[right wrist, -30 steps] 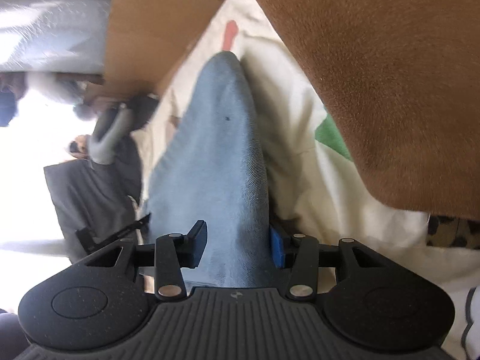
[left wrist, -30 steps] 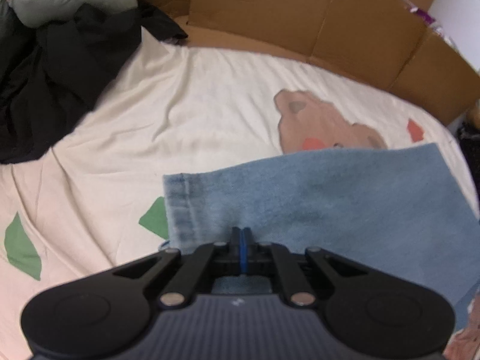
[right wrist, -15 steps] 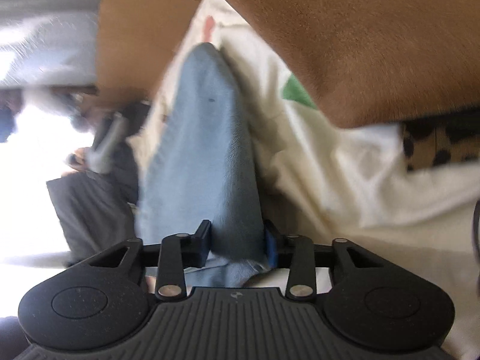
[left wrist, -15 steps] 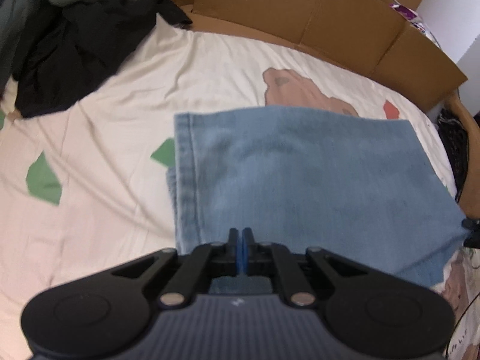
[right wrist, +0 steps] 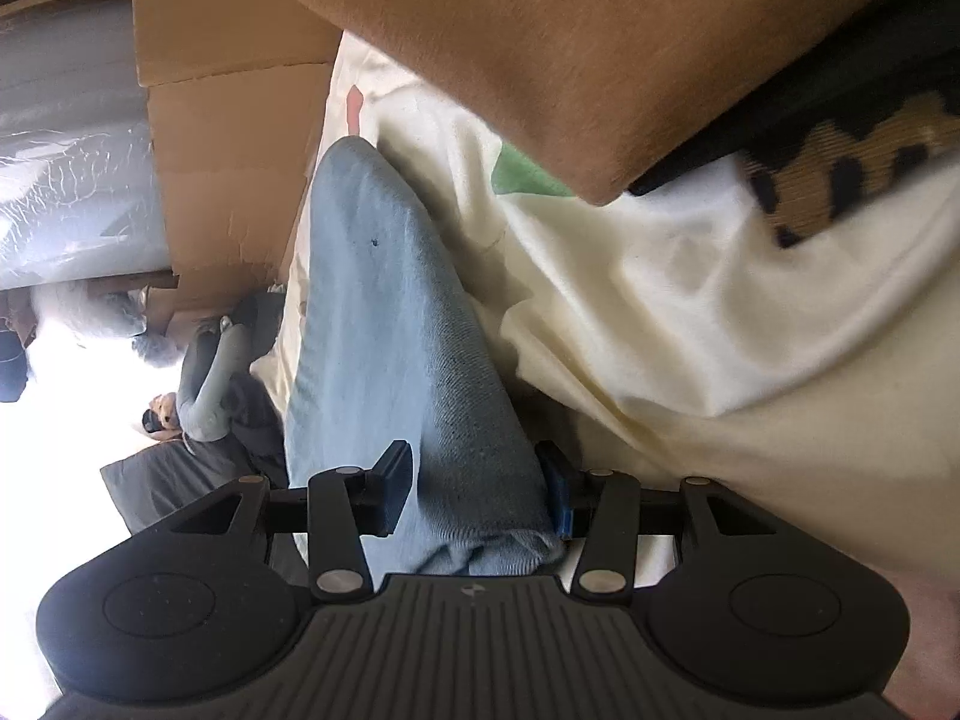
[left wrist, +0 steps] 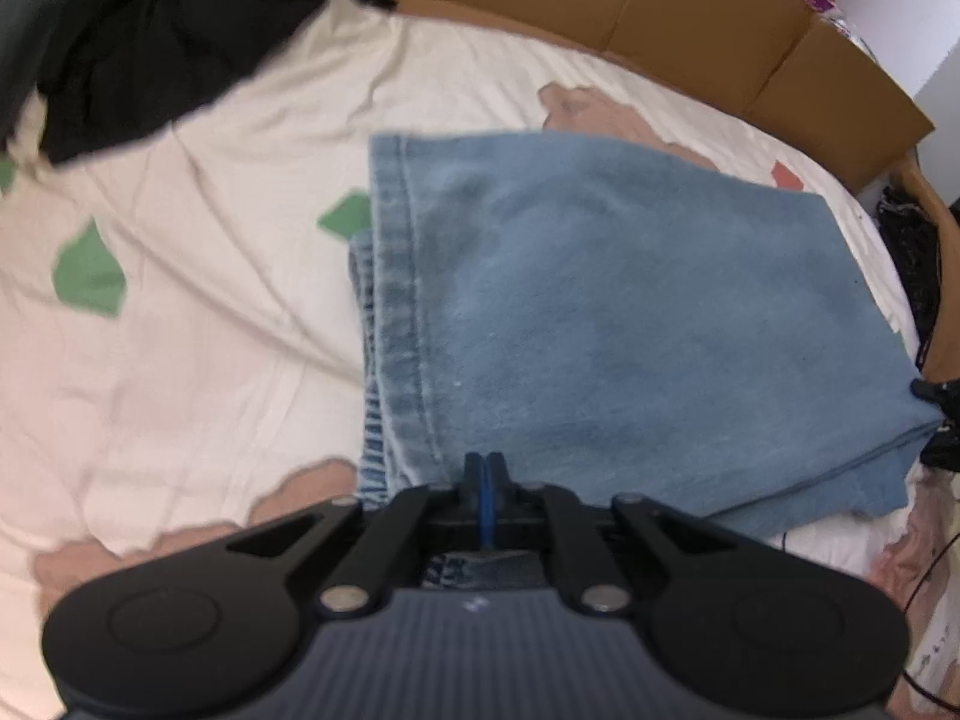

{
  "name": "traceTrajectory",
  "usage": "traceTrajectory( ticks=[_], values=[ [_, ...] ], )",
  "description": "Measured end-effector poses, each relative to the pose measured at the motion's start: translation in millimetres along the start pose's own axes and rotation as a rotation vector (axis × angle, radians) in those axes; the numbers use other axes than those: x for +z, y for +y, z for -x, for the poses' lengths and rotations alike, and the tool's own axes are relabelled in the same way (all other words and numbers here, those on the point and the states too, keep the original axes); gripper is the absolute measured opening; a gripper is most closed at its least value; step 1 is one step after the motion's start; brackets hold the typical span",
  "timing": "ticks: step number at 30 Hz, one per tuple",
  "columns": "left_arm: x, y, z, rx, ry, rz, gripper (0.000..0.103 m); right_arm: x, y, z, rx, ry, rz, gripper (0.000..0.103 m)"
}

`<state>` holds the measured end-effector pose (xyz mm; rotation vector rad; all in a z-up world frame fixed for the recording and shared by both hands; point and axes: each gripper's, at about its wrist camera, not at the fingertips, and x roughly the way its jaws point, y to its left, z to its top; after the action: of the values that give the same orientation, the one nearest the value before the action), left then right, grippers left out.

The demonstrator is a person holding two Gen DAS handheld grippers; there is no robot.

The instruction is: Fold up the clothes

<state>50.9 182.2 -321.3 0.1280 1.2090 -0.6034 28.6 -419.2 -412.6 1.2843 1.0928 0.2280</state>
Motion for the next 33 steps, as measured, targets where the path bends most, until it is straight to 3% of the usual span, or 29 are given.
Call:
traceTrajectory(
  ticks=[3, 8, 10, 16, 20, 23, 25, 28, 33],
  values=[
    [-4.0, 7.8, -6.4, -0.032, -0.008, 0.001, 0.003, -4.1, 8.2, -11.4, -0.010, -0.015, 0.002, 0.047],
    [5.9, 3.9, -1.6, -0.013, 0.030, -0.001, 0.003, -5.6, 12.3, -13.3, -0.018, -0.027, 0.023, 0.047],
    [11.8, -1.2, 3.8, 0.009, 0.048, -0.013, 0.002, -8.1, 12.0, -12.5, -0.023, -0.041, 0.027, 0.035],
    [37.0, -19.8, 25.0, 0.002, 0.039, -0.068, 0.006, -17.2, 17.5, -5.7, 0.007, -0.095, 0.035, 0.022],
    [56.0, -35.6, 27.7, -0.025, 0.008, -0.085, 0.007, -21.7, 20.0, -3.8, 0.029, -0.127, 0.037, 0.019],
    [71.1, -54.6, 14.1, -0.050, 0.023, -0.102, 0.016, -21.6, 18.7, -3.6, 0.032, -0.138, 0.024, 0.020],
    [80.7, -67.0, 3.0, -0.070, 0.051, -0.106, 0.035, -20.1, 17.5, -2.6, 0.037, -0.139, 0.020, 0.024],
    [95.4, -86.9, -15.4, -0.101, 0.077, -0.119, 0.046, -18.5, 18.0, -3.0, 0.029, -0.141, 0.028, 0.026],
    [104.5, -118.5, -47.6, -0.161, 0.117, -0.174, 0.049, -17.2, 14.9, -3.4, 0.007, -0.142, 0.036, 0.028]
  ],
)
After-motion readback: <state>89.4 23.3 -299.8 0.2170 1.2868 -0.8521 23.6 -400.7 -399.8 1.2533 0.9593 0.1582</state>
